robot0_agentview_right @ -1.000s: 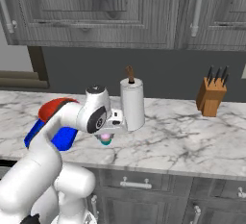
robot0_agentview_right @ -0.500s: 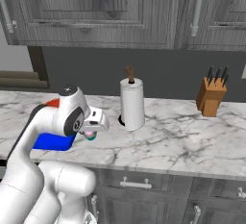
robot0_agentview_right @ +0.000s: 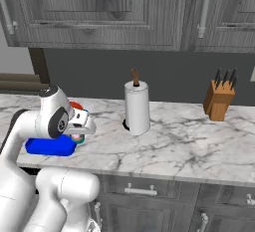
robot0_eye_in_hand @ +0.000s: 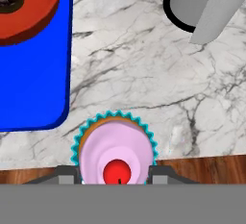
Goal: Place the bowl with cake and the cupcake onto the tray.
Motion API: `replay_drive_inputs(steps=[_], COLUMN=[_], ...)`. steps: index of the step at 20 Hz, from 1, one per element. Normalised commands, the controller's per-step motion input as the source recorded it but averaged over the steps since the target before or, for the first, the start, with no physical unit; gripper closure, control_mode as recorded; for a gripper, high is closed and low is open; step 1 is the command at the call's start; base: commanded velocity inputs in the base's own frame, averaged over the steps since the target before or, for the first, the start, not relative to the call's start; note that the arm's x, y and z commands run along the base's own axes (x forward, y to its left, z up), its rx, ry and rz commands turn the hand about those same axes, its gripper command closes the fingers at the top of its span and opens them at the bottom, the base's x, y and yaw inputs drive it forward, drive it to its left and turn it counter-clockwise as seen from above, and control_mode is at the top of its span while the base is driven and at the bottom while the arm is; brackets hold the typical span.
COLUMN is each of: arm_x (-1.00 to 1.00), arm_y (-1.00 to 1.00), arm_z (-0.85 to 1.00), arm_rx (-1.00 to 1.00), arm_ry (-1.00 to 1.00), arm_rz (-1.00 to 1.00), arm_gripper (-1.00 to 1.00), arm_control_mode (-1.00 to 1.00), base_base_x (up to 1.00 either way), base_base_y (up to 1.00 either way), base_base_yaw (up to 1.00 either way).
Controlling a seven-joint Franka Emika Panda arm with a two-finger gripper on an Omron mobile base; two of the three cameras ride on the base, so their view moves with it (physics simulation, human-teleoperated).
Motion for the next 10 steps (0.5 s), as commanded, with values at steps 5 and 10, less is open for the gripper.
replay_drive_inputs(steps=[5, 10], arm_x=[0.0, 0.03], arm_y=[0.49, 0.43], arm_z=[0.1, -0.01], arm_rx=[0.0, 0.0], arm_ry=[0.09, 0.06], arm_rz=[0.0, 0.0], arm_gripper=[1.0, 1.0], arm_control_mode=[-1.0, -1.0], base_base_x=[0.0, 0.0], base_base_y=[0.0, 0.0], base_base_yaw=[0.0, 0.0])
